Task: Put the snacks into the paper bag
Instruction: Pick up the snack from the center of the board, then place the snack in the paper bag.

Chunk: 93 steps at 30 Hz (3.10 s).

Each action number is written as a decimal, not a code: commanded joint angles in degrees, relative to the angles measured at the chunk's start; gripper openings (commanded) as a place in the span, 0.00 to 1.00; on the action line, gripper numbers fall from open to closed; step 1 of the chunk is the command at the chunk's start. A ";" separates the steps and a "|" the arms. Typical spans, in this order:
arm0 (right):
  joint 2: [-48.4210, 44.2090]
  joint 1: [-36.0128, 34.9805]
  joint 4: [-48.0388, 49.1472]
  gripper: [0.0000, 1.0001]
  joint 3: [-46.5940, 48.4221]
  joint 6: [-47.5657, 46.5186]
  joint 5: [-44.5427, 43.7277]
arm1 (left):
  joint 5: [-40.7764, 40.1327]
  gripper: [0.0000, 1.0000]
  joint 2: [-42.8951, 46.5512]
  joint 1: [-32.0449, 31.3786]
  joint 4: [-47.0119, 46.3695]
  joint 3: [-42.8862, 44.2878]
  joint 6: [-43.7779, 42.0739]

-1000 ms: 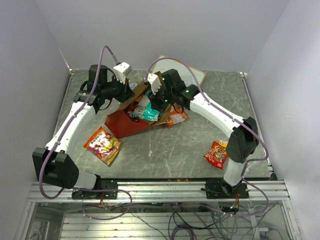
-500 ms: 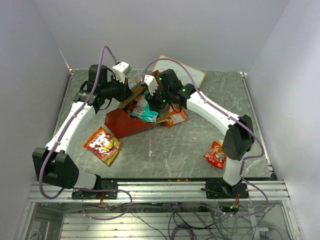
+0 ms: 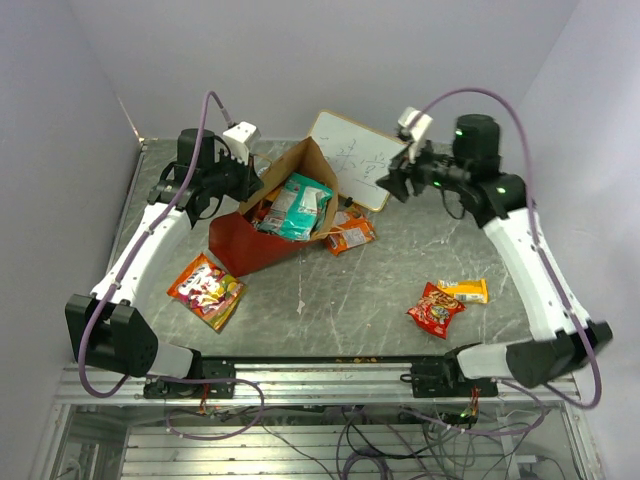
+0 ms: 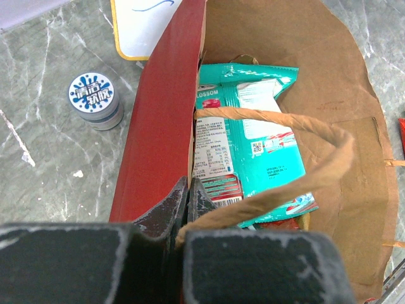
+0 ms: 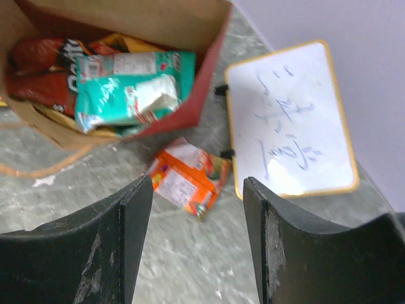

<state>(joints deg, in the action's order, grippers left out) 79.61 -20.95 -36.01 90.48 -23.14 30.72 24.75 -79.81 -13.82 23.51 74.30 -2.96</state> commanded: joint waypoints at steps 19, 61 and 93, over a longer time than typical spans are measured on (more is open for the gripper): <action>-11.40 10.19 -27.77 0.64 -22.85 -16.83 -2.10 | 1.52 0.07 4.05 -0.19 -5.58 -3.71 -1.38; 2.03 -15.62 -13.99 0.07 -44.80 -11.31 -30.14 | 0.65 0.07 1.96 -0.19 -5.95 -4.01 -3.37; -5.23 -8.67 -4.26 0.00 -0.06 -9.29 -19.91 | 1.93 0.07 0.11 -0.17 -3.99 -2.49 -4.86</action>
<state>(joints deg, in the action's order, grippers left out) 72.51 -29.69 -47.62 83.68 -38.68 8.78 25.36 -78.59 -13.82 19.29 70.30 -6.68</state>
